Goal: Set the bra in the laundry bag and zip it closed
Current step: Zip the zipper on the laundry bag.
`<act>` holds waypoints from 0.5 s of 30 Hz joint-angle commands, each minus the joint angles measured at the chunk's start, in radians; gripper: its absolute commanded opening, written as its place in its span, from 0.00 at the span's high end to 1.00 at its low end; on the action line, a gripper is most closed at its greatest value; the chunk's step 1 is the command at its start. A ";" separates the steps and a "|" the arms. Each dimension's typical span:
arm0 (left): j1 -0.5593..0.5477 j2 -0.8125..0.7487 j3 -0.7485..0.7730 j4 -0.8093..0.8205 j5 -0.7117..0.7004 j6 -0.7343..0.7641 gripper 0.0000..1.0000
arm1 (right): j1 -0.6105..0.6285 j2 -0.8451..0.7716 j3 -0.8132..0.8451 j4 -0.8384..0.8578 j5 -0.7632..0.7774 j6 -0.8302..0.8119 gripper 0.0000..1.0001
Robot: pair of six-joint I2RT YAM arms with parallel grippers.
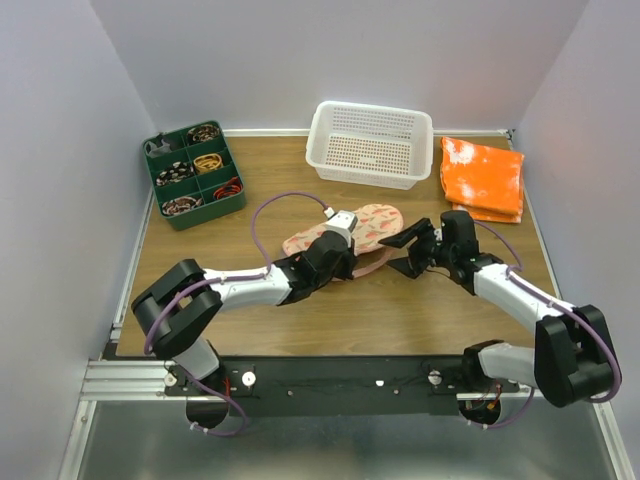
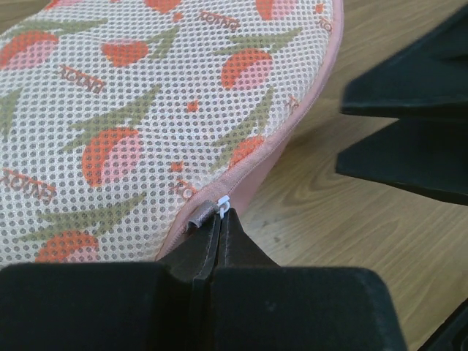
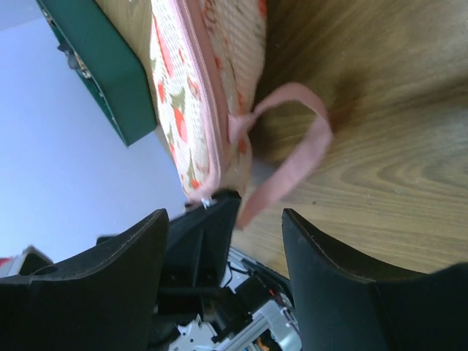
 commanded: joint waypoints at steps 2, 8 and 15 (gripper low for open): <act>-0.054 0.029 0.054 -0.034 -0.061 -0.018 1.00 | 0.002 0.069 -0.011 0.118 -0.028 0.065 0.31; -0.072 0.037 0.057 -0.025 -0.055 -0.033 1.00 | 0.004 0.119 0.018 0.145 -0.019 0.062 0.44; -0.075 0.058 0.092 -0.048 -0.066 -0.033 1.00 | 0.005 0.104 0.014 0.147 -0.031 0.058 0.54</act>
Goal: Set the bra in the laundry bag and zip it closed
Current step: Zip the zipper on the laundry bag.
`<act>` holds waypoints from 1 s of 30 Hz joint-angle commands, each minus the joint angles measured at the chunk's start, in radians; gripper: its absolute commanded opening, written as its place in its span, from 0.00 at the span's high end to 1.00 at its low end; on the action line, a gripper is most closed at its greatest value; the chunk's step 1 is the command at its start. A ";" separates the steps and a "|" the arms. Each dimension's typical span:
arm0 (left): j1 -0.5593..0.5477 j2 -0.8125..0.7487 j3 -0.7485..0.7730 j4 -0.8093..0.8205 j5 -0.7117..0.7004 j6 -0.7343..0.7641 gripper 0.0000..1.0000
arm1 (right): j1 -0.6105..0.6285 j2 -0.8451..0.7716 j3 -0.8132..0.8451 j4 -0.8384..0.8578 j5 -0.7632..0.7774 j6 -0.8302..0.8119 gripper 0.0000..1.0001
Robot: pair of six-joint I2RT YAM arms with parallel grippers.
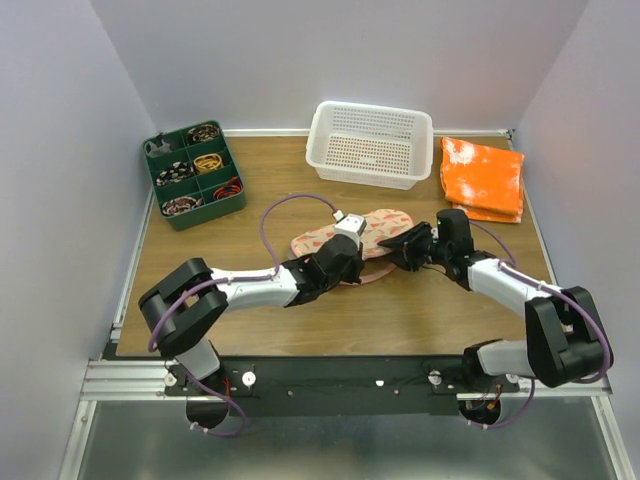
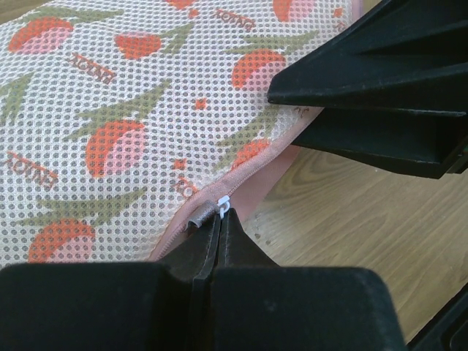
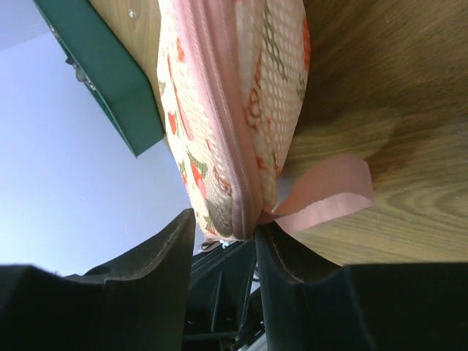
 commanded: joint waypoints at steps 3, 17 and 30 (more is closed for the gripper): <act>-0.009 0.034 0.058 -0.013 -0.030 -0.008 1.00 | 0.007 -0.035 0.017 0.009 -0.018 -0.010 0.55; -0.009 0.031 0.077 -0.043 -0.032 0.008 1.00 | 0.006 -0.005 0.050 -0.012 0.027 -0.045 0.99; -0.007 -0.141 -0.129 -0.106 -0.127 0.023 1.00 | -0.057 -0.015 0.121 -0.138 0.119 -0.128 0.99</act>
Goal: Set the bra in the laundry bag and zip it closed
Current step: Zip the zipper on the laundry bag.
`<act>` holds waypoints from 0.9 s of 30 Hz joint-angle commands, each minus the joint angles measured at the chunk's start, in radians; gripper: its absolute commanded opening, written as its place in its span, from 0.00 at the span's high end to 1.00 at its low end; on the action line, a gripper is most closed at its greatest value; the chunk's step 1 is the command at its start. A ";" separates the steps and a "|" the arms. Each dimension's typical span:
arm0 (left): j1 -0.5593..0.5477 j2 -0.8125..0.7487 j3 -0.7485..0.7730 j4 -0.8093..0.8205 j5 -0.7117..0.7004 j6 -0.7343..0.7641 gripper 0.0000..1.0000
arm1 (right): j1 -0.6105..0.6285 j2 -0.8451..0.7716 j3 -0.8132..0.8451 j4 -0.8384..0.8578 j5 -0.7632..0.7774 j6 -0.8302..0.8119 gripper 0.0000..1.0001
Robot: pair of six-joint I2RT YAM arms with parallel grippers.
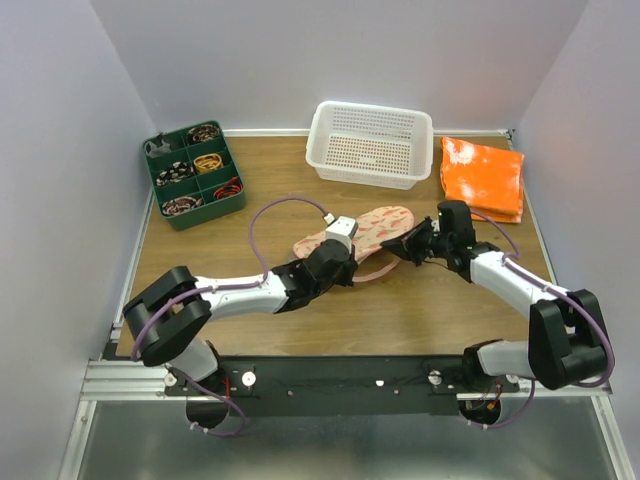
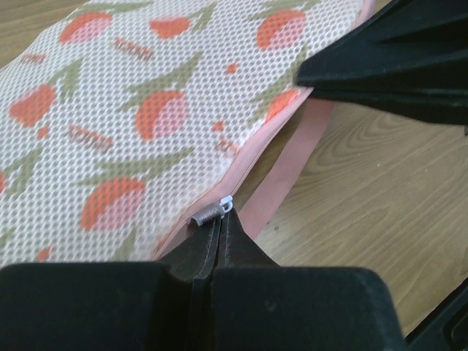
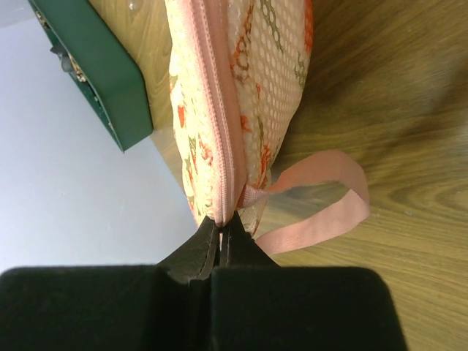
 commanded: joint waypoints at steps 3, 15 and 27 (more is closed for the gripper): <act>-0.006 -0.109 -0.092 -0.137 -0.092 0.012 1.00 | -0.062 0.011 0.032 -0.011 0.102 -0.048 0.99; -0.006 -0.269 -0.159 -0.229 -0.152 -0.002 1.00 | -0.106 0.080 0.085 -0.005 0.079 -0.100 0.99; -0.006 -0.274 -0.152 -0.221 -0.137 -0.006 1.00 | -0.105 0.161 0.157 0.007 -0.158 -0.218 0.68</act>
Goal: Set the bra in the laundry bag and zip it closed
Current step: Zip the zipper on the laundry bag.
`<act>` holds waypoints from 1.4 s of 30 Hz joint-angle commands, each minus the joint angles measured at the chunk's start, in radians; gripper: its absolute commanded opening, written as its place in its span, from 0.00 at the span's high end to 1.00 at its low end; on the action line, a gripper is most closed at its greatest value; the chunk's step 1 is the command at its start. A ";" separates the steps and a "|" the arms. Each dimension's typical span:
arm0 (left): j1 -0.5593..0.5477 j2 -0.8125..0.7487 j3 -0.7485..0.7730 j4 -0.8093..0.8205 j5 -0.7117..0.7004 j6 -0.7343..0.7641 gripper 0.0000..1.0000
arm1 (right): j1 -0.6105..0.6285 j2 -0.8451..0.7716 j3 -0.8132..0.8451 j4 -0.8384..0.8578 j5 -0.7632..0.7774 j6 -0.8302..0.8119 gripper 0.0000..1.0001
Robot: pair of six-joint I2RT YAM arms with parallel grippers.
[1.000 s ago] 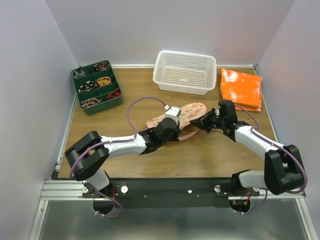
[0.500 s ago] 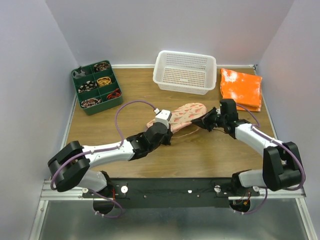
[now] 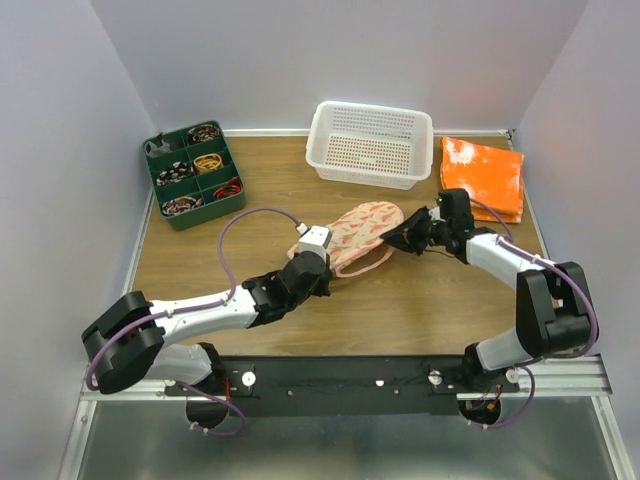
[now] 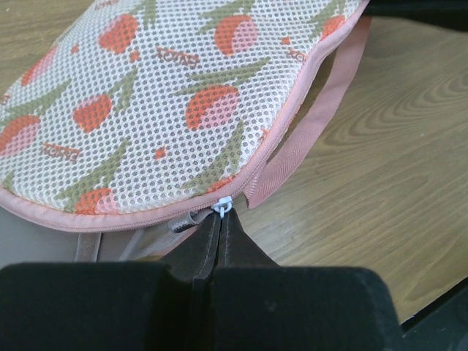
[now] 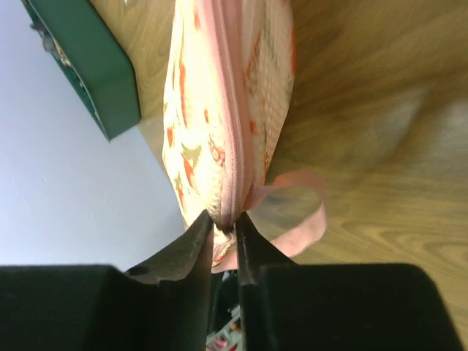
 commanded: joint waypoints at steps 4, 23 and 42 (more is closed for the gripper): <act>0.001 0.066 0.084 -0.065 -0.040 0.032 1.00 | -0.043 -0.102 0.028 -0.039 -0.044 -0.088 0.54; -0.005 0.257 0.336 -0.074 0.016 0.063 1.00 | 0.109 -0.104 -0.106 0.175 -0.018 0.161 0.47; -0.012 0.288 0.354 -0.048 0.046 0.061 1.00 | 0.158 -0.010 -0.029 0.185 0.010 0.147 0.64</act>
